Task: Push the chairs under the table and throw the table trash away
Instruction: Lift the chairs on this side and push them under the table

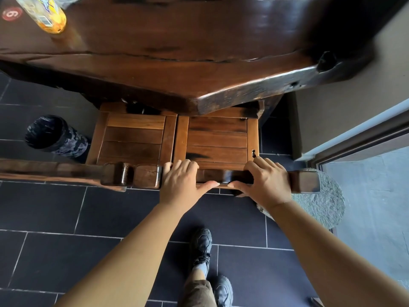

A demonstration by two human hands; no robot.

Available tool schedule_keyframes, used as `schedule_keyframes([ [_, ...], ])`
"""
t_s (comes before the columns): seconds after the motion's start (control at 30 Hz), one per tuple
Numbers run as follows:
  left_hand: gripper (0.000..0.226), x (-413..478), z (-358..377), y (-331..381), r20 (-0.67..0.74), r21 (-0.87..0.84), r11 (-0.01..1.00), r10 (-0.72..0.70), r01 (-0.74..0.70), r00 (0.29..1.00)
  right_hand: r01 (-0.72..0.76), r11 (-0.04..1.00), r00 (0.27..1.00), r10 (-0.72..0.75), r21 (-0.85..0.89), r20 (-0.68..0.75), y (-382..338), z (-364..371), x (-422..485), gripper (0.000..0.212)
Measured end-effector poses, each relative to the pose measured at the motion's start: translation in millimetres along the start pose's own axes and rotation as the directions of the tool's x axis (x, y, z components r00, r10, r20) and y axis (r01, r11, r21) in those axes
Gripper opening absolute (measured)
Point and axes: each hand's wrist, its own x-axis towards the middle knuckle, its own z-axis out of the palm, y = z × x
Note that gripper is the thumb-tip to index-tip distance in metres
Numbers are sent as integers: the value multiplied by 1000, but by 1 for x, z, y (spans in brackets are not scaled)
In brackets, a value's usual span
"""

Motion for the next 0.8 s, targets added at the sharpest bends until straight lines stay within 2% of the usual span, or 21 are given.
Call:
schedule_keyframes([
  [0.13, 75, 0, -2, 0, 29, 5, 1000, -16, 16, 999, -16, 1000, 999, 16, -12, 31, -2, -4, 1, 59],
  [0.23, 73, 3, -11, 3, 143, -28, 998, -45, 49, 989, -61, 997, 983, 68, -47, 173, -7, -14, 3, 59],
  [0.33, 67, 6, -29, 4, 342, -98, 992, -47, 85, 939, -131, 990, 899, 144, -59, 414, -12, -29, 11, 55],
  [0.43, 83, 3, -54, 8, 462, -64, 996, -31, 68, 886, -207, 978, 807, 169, 4, 566, -23, -55, 16, 55],
  [0.5, 85, -5, -76, 16, 458, -105, 989, -42, 101, 888, -206, 978, 801, 158, 17, 578, -33, -74, 13, 57],
  [0.6, 66, -21, -109, 28, 474, -190, 967, -62, 170, 879, -226, 973, 822, 163, 51, 545, -50, -108, 3, 54],
  [0.7, 53, -39, -143, 35, 482, -147, 980, -50, 137, 875, -221, 973, 838, 159, 59, 521, -67, -147, -13, 58],
  [0.8, 54, -67, -171, 44, 449, -120, 989, -23, 85, 893, -184, 982, 867, 144, 39, 477, -78, -182, -37, 58],
])
